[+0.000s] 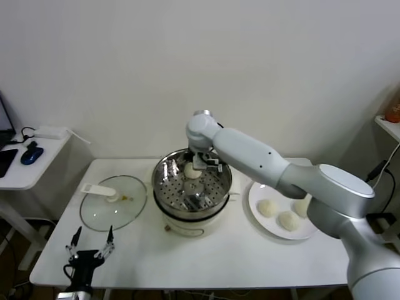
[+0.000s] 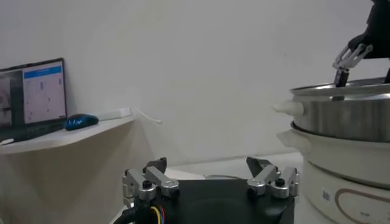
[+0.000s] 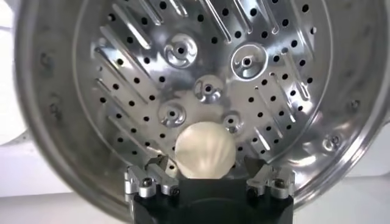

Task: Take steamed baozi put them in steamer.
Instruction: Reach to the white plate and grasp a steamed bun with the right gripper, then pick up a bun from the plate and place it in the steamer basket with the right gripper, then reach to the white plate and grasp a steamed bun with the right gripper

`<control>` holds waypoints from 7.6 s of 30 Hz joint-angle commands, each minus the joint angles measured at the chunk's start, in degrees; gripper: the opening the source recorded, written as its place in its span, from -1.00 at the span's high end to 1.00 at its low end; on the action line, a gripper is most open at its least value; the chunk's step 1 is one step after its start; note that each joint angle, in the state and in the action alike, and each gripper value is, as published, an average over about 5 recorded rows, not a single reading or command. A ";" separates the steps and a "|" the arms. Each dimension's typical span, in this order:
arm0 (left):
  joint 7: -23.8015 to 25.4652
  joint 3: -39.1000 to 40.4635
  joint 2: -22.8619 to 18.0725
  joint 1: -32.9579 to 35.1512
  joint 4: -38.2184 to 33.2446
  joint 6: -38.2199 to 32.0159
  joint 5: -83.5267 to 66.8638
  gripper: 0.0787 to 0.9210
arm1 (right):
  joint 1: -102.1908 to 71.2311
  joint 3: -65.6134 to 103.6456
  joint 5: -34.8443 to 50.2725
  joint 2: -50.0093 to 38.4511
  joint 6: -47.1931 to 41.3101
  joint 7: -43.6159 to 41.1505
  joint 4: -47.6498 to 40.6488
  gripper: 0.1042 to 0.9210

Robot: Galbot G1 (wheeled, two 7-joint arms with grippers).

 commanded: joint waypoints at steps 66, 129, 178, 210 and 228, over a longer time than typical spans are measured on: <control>0.23 1.38 0.40 -0.52 -2.96 -1.45 -4.07 -0.77 | -14.52 -4.34 43.10 -25.79 -42.57 5.29 -9.38 -0.76; -2.11 2.96 -0.66 -1.84 -3.52 3.39 1.53 -0.77 | 22.58 -28.77 82.57 -4.58 -49.08 1.40 -5.18 -0.41; -2.72 2.29 0.13 -0.65 -2.97 3.02 -0.95 -0.77 | 6.29 -22.49 71.44 10.96 -49.88 2.27 -19.63 -0.41; -3.69 2.13 0.50 -1.68 -2.76 4.29 -1.93 -0.77 | 33.08 -39.70 79.26 -23.25 -44.05 -2.99 9.44 -0.76; -3.45 1.64 0.43 -3.40 -2.58 5.59 -2.04 -0.77 | 10.53 -27.21 53.78 -43.22 -41.59 -1.86 10.83 -0.76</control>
